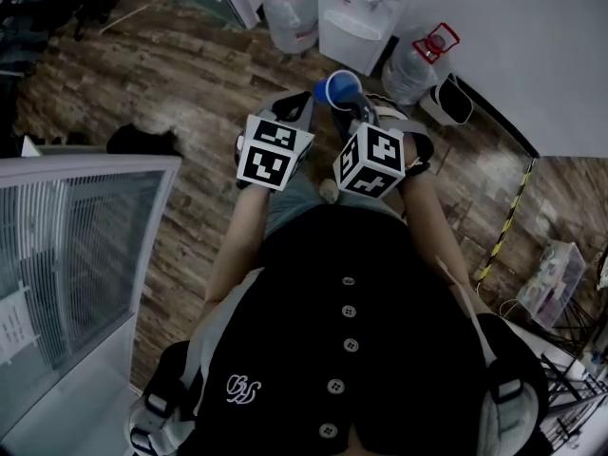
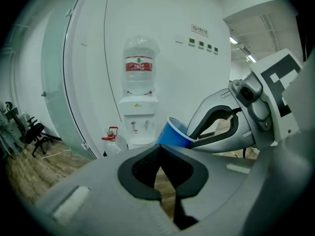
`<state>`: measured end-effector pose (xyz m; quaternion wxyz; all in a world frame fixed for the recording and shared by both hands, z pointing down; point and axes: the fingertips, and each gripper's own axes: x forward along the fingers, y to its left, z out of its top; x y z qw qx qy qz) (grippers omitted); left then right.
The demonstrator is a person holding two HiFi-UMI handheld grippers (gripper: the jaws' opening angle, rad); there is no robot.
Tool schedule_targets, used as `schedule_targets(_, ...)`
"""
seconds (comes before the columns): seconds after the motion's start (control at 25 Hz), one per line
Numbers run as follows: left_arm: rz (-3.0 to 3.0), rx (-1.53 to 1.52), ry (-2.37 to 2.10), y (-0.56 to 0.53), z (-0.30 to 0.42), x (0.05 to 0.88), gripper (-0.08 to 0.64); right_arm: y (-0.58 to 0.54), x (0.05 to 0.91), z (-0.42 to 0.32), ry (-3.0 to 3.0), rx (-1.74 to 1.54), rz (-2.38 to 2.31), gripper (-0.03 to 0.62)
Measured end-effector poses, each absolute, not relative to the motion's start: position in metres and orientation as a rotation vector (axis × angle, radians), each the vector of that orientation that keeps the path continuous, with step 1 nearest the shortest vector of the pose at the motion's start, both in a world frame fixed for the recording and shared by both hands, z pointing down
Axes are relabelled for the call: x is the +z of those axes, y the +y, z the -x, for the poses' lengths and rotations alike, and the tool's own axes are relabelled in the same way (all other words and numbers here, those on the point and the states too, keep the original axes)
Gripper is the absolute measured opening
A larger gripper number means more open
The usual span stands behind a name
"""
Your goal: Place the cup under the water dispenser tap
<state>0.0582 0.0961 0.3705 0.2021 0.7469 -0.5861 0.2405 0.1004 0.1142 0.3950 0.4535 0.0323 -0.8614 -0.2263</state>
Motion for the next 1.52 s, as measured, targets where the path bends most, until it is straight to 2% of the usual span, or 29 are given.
schedule_targets(0.8, -2.236, 0.716, -1.396, -0.038, 0.032, 0.387, 0.005, -0.023, 0.402, -0.012, -2.083, -0.409, -0.279, 0.026)
schedule_targets(1.52, -2.427, 0.812, -1.095, -0.118, 0.084, 0.394, 0.005, -0.093, 0.414, 0.046, -1.990, -0.259, -0.491, 0.026)
